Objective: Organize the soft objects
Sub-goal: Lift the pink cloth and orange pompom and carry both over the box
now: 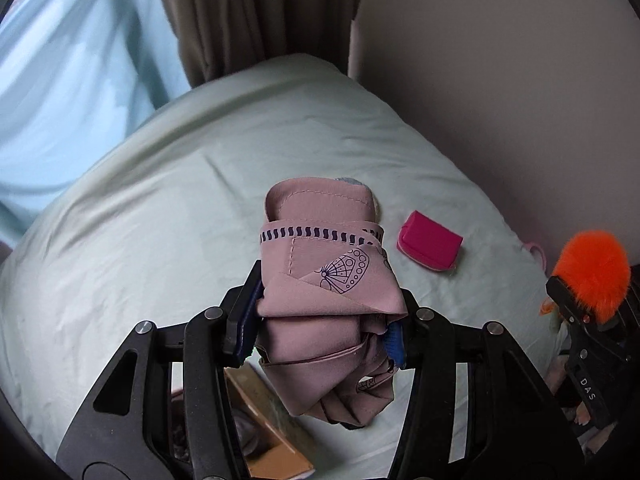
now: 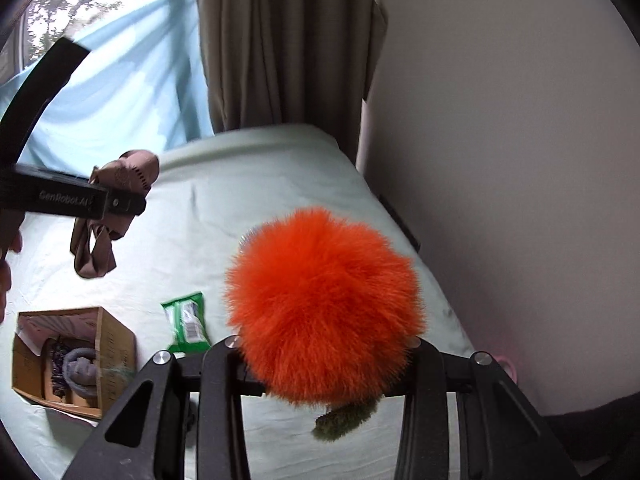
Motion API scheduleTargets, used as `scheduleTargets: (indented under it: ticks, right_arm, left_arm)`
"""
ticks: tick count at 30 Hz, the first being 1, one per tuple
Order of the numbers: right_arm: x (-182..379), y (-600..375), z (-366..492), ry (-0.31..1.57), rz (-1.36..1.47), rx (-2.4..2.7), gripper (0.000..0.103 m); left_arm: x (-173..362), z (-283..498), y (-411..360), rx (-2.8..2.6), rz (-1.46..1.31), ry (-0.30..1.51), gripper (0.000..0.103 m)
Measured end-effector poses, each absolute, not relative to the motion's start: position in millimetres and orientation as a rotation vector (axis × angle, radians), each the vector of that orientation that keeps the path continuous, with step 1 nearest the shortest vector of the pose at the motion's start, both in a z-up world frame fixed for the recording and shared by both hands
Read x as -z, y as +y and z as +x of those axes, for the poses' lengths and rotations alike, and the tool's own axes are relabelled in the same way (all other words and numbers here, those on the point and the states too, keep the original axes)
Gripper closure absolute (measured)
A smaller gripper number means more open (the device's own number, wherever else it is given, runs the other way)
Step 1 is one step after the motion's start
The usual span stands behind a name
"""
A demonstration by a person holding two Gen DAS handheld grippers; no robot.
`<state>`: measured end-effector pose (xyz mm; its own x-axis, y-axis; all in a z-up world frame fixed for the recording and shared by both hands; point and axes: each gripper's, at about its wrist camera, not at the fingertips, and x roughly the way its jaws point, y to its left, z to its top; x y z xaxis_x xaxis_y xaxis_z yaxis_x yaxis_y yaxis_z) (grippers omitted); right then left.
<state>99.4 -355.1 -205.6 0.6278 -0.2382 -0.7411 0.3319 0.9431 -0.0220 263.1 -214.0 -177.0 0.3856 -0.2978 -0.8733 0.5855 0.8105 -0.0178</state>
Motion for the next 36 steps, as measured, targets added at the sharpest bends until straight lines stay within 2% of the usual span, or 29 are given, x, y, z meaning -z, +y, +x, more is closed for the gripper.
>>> scheduleTargets:
  ticks: [10, 18, 25, 36]
  right_arm:
    - [108.9, -287.4, 106.7, 0.728, 0.03, 0.119, 0.068]
    - [84.6, -202.3, 124.5, 0.706, -0.027, -0.056, 0.068]
    - [104.7, -130.0, 143.0, 0.773, -0.036, -0.189, 0.068]
    - [170.3, -53.6, 173.5, 0.967, -0.01, -0.241, 0.068]
  left_arm:
    - [82.5, 212.0, -85.1, 0.385, 0.104, 0.916, 0.056]
    - [60.7, 180.1, 28.2, 0.201, -0.003, 0.868, 0.056]
    - [90.5, 164.1, 110.9, 0.072, -0.059, 0.922, 0.056]
    - [198.1, 183.4, 171.8, 0.073, -0.094, 1.121, 0.056]
